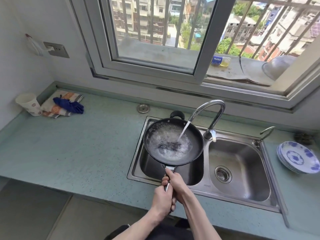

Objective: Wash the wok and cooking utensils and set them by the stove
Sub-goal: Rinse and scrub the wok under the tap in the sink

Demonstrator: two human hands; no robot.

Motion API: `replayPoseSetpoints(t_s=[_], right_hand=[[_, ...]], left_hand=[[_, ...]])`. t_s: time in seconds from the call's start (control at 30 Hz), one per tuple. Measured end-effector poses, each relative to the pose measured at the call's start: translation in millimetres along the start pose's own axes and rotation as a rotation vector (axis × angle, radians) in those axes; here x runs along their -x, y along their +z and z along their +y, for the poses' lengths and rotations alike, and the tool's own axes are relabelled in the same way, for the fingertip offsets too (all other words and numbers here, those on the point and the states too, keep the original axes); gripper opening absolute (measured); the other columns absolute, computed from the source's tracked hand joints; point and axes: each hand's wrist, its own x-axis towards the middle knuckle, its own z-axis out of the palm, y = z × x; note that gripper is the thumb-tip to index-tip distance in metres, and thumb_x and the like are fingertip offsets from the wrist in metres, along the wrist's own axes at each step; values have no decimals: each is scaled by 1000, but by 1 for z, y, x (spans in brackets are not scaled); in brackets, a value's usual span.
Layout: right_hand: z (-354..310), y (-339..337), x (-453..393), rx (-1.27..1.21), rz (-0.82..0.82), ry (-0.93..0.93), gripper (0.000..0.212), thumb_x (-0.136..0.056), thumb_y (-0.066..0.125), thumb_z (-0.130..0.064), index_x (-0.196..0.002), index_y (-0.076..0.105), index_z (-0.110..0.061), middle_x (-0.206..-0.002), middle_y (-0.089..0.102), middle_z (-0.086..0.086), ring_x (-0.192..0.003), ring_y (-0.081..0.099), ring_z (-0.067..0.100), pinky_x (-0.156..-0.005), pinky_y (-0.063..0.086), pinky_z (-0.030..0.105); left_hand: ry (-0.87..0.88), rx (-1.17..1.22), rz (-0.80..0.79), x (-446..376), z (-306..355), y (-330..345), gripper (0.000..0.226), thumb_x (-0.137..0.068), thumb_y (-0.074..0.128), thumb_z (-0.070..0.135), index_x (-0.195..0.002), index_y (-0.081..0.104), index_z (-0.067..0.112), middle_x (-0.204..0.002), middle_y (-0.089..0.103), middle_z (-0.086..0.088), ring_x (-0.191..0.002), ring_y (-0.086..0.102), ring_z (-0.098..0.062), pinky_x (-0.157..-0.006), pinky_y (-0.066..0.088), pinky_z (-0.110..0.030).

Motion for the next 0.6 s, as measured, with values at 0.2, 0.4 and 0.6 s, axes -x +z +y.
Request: replayPoseSetpoints(t_s=[0.2, 0.4, 0.6], right_hand=[[0, -16, 4, -19, 49, -8, 33, -108, 50, -23, -77, 40, -15, -60, 45, 0, -47, 44, 11, -44, 38, 20], [-7, -13, -3, -50, 50, -10, 32, -108, 50, -23, -79, 41, -14, -59, 43, 0, -44, 43, 10, -41, 37, 18], [-12, -1, -12, -20, 9, 0, 32, -108, 50, -24, -79, 40, -16, -60, 42, -1, -43, 42, 8, -41, 36, 18]], left_hand=[[-10, -16, -70, 1, -1, 10, 53, -107, 42, 28, -56, 43, 13, -47, 43, -8, -33, 42, -19, -37, 27, -17], [13, -27, -66, -5, 4, 8, 56, -106, 44, 30, -52, 44, 16, -47, 44, -11, -32, 42, -20, -36, 28, -19], [28, -9, -5, -12, 11, 3, 58, -106, 45, 33, -50, 44, 17, -47, 45, -12, -32, 42, -21, -35, 28, -21]])
